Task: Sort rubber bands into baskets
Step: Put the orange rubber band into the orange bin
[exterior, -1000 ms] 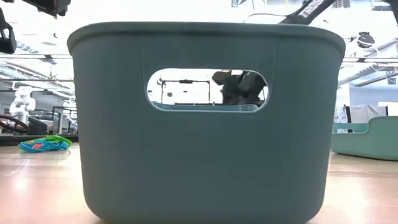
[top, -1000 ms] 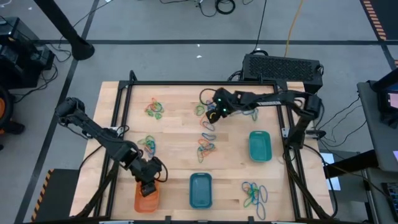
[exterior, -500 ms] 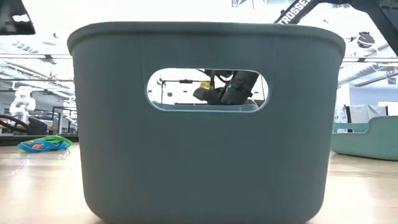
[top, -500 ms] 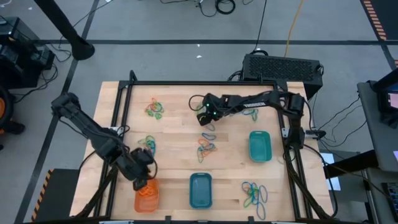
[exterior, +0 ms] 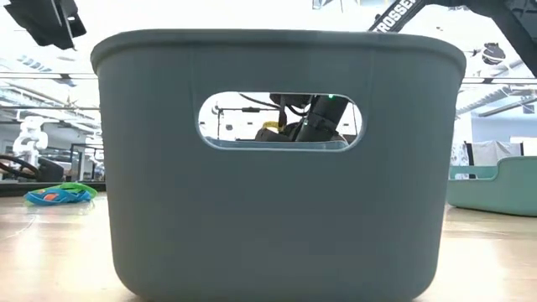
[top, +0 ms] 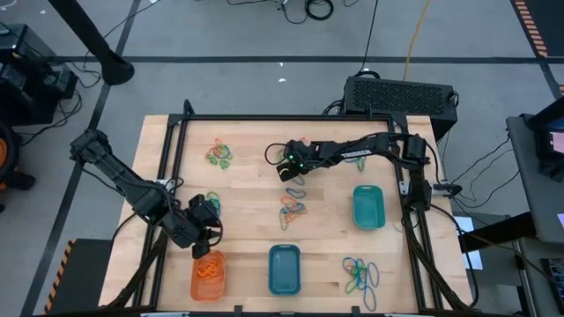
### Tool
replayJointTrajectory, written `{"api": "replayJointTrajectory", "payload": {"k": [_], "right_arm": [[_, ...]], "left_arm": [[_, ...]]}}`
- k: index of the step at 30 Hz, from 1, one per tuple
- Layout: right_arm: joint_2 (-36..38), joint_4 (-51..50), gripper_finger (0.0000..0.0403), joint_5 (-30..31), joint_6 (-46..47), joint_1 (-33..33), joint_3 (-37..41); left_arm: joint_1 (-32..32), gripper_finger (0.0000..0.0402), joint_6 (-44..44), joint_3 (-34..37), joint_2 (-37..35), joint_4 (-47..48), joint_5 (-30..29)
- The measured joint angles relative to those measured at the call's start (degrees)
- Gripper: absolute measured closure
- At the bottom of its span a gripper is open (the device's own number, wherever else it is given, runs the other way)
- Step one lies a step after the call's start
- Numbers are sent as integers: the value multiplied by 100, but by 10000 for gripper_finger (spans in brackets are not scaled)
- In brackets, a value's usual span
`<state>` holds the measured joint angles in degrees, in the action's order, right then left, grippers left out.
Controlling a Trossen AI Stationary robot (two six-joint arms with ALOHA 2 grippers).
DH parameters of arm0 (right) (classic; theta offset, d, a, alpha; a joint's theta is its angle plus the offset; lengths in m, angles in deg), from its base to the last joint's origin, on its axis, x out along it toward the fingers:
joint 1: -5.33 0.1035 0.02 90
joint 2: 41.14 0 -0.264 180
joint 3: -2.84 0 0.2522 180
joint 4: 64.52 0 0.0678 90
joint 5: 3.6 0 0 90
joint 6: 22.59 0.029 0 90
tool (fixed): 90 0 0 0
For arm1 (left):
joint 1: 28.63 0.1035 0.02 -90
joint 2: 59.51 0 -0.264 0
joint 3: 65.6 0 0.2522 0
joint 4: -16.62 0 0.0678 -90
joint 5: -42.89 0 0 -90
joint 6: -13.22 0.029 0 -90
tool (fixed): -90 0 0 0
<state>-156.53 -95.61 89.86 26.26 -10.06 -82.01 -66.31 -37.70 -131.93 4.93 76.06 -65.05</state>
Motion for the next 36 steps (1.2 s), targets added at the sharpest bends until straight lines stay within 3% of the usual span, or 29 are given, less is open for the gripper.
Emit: {"api": "replayJointTrajectory", "payload": {"k": [11,18,22,30,36], "right_arm": [[5,122,396,101,-143,150,17],[746,286,401,178,-467,171,-141],[1276,208,402,156,-682,252,-197],[2442,96,402,-99,-1056,539,-214],[2901,33,403,-95,-1153,967,-214]], "left_arm": [[214,272,265,2,2,34,-286],[213,272,397,8,2,-191,-1114],[328,272,663,179,-24,-1050,-1209],[1407,272,1686,910,-46,-3907,213],[2310,272,1617,1631,-46,-6440,1232]]}}
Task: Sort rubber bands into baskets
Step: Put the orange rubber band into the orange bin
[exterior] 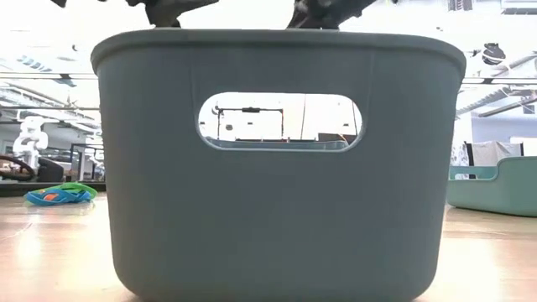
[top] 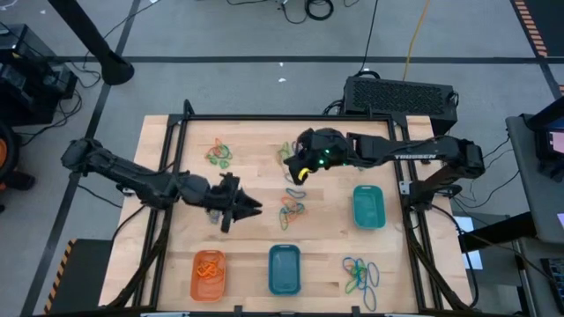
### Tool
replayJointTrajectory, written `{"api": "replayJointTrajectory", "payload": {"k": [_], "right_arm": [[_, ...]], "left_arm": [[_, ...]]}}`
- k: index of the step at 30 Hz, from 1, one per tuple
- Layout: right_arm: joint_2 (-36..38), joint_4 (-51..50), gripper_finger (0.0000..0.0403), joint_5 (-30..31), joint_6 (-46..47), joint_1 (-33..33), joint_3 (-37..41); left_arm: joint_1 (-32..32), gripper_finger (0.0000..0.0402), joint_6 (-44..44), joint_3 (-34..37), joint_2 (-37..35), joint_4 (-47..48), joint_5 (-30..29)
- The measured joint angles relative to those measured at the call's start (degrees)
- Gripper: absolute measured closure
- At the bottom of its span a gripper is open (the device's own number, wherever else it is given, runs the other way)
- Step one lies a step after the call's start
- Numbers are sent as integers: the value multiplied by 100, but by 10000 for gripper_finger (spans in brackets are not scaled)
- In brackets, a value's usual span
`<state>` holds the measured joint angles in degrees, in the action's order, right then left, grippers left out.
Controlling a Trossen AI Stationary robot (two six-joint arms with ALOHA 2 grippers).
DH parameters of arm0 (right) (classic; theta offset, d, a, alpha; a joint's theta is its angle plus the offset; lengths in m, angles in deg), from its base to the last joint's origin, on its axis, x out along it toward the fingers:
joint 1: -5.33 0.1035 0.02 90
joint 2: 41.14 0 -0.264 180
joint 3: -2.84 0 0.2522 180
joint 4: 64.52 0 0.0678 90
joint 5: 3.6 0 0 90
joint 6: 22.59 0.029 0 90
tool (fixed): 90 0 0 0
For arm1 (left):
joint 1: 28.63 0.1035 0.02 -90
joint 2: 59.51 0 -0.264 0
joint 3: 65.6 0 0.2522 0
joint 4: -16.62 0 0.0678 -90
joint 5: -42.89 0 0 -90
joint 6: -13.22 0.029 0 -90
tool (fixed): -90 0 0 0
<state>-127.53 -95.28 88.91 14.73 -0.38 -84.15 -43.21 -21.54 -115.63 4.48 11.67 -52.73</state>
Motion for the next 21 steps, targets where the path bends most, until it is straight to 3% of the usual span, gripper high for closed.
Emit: {"api": "replayJointTrajectory", "payload": {"k": [10,17,21], "right_arm": [[26,-13,403,27,286,665,0],[26,13,402,209,413,773,0],[25,23,402,207,446,773,0]], "left_arm": [[678,272,-1230,297,81,-823,120],[910,272,-2292,295,523,-1383,588],[984,272,-2461,295,919,-1869,625]]}}
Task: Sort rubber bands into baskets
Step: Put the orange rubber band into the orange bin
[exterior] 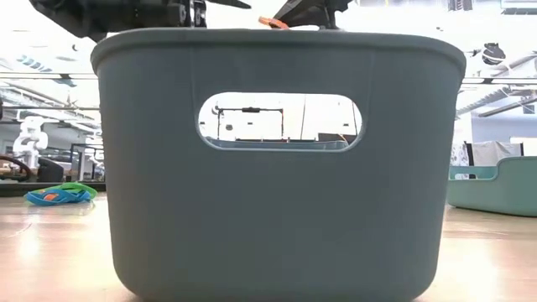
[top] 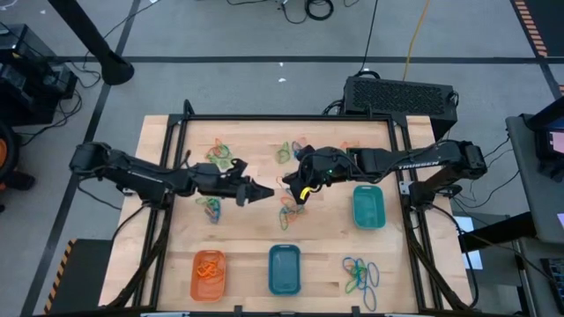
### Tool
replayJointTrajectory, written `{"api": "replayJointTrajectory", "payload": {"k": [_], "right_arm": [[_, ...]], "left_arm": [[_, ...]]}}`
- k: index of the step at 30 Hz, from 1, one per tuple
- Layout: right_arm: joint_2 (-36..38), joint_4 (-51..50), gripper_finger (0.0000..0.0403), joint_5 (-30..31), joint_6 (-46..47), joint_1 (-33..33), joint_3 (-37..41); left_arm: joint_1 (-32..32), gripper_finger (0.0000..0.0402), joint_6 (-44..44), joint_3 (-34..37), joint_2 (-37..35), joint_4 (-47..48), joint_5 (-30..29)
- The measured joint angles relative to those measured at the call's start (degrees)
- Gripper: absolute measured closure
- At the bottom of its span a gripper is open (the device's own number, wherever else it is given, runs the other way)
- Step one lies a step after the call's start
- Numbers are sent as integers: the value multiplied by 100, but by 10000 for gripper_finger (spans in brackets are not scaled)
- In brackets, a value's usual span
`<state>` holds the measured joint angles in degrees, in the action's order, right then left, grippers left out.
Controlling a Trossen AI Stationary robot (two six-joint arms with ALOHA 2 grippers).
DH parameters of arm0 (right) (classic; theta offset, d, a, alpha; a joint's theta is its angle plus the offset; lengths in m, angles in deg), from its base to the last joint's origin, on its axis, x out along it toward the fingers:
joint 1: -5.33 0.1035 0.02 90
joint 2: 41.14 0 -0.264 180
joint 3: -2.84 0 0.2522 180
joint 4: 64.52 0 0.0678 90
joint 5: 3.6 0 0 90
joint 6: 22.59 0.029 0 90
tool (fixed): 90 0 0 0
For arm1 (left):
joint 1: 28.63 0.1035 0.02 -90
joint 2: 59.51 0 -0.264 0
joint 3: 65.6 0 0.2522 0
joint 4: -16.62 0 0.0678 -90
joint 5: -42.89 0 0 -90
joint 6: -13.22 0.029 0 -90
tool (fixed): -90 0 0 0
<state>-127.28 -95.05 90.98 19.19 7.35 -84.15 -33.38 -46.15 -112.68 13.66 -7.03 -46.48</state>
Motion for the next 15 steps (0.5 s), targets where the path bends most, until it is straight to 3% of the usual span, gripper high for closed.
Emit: {"api": "replayJointTrajectory", "payload": {"k": [7,15], "right_arm": [[-1,-33,402,-21,59,2,0],[-1,-104,402,-172,107,50,0]], "left_arm": [[99,272,-8,0,339,-716,98],[347,272,40,0,358,-726,135]]}}
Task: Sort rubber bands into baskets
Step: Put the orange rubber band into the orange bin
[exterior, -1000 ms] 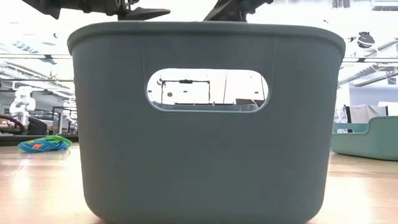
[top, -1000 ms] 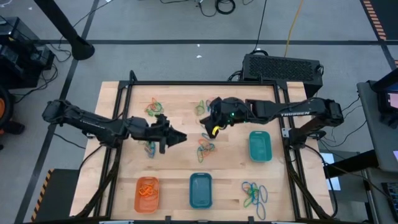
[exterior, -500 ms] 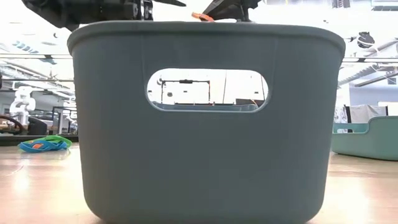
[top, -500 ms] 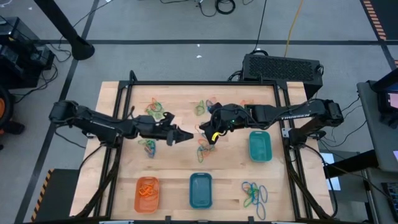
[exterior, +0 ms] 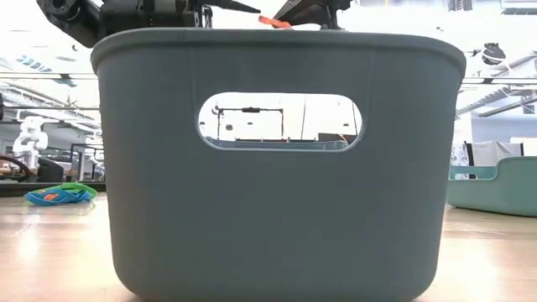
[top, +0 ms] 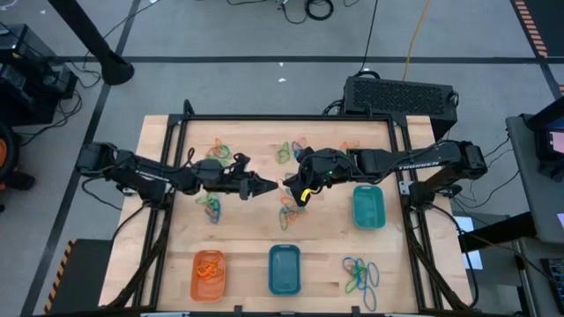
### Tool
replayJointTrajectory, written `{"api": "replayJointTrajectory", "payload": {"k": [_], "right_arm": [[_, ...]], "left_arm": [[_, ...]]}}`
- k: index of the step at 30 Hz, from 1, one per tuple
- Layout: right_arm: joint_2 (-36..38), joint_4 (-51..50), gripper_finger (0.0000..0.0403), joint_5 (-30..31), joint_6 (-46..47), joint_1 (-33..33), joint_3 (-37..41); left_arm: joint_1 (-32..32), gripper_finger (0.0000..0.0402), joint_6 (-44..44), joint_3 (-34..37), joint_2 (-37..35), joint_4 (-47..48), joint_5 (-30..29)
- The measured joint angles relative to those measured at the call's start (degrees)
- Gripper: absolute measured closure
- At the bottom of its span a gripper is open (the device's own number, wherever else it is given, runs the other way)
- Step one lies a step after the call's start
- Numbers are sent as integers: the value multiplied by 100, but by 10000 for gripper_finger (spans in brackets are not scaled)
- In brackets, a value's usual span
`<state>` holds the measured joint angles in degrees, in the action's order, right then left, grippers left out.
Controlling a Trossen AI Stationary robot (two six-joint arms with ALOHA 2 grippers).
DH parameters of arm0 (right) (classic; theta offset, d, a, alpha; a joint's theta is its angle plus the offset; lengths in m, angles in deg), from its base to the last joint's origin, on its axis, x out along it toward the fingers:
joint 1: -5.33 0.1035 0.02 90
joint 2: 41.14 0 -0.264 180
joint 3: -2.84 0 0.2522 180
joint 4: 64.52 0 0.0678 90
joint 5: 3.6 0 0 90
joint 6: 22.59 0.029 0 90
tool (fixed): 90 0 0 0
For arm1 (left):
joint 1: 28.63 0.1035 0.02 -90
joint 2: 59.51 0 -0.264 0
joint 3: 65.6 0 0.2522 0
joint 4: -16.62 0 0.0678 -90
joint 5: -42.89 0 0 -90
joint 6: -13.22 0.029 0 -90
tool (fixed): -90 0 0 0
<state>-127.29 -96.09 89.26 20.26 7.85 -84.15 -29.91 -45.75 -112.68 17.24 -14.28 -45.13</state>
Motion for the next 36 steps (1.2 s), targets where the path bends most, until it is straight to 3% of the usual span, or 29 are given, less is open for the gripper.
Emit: {"api": "replayJointTrajectory", "payload": {"k": [36], "right_arm": [[-2,-44,403,14,-2,-144,0]], "left_arm": [[136,272,240,0,-4,-59,24]]}}
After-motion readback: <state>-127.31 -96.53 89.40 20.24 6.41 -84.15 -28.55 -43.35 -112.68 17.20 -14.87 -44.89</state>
